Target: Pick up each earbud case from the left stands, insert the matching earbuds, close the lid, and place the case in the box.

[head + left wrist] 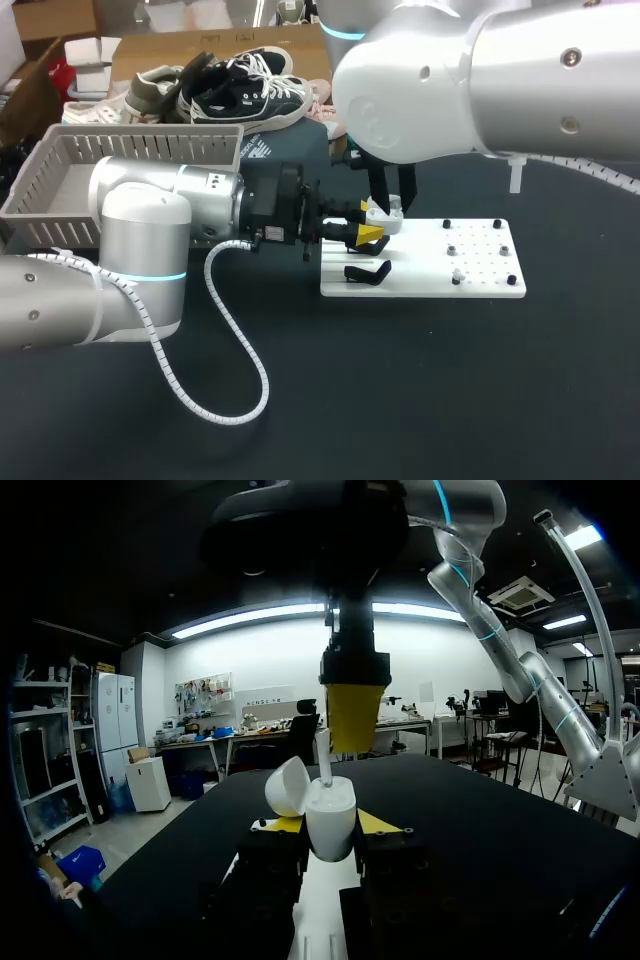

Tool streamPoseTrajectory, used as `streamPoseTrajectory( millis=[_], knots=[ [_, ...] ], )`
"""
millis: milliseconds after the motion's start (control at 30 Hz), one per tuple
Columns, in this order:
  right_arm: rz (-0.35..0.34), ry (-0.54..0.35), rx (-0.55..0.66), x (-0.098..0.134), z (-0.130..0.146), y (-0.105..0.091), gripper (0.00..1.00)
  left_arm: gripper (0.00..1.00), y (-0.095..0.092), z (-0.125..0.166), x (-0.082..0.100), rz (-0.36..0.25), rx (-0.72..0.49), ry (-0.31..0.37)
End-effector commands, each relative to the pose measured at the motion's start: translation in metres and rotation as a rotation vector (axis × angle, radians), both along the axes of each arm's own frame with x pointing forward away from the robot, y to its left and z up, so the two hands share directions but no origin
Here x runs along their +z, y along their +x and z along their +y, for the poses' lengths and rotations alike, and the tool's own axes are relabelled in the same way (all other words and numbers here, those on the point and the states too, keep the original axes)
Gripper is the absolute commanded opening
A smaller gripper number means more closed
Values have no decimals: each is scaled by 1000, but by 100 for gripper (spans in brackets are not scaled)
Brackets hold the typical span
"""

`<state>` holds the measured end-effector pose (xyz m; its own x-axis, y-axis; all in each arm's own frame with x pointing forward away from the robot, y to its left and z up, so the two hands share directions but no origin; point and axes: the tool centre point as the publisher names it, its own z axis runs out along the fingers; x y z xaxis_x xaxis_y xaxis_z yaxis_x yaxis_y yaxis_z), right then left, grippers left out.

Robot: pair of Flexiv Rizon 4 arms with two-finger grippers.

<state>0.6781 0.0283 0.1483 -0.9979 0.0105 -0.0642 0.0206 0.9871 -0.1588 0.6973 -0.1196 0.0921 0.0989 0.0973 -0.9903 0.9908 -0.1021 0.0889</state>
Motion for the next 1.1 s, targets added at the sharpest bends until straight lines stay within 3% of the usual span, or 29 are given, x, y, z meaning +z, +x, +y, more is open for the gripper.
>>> streamPoseTrajectory(
  millis=[33, 833, 867, 1000, 1100],
  knots=[
    [0, -5, 0, -2, 1, 1, 0, 0, 1, 0, -1, -1, -2, -2],
    [12, -38, 15, -10, 5, 2, 0, 0, 1, 0, -1, -1, -2, -2],
    [12, -38, 15, -10, 5, 2, 1, 0, 1, 0, -1, -1, -2, -2],
    [15, -40, 16, -11, 6, 2, 24, 0, 1, 0, -1, -1, -2, -2],
    [14, -40, 16, -11, 6, 3, 31, 0, 1, 0, -1, -1, -2, -2]
  ],
)
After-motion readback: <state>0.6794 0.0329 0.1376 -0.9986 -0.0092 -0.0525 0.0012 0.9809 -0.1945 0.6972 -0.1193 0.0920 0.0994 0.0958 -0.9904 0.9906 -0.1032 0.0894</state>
